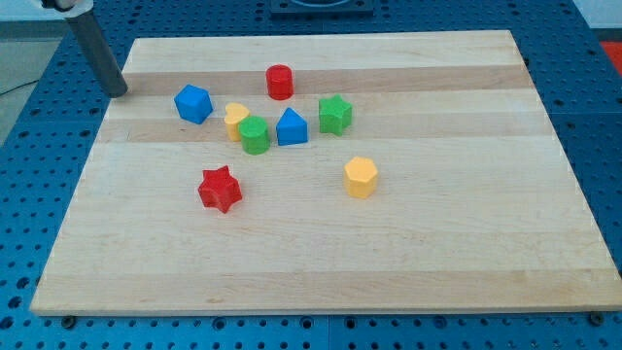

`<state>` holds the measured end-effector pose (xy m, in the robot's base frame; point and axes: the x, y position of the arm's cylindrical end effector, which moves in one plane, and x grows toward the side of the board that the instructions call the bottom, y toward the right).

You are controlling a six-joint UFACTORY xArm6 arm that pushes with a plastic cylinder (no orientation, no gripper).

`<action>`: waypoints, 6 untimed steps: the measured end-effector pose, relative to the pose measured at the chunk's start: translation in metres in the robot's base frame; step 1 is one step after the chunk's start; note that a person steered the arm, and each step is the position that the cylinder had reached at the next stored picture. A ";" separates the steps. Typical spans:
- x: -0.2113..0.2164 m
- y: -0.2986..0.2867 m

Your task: Push the blue cube into yellow heart

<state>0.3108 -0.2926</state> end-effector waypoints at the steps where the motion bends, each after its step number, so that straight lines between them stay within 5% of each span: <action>1: 0.002 0.027; 4: 0.030 0.114; 6: 0.084 0.146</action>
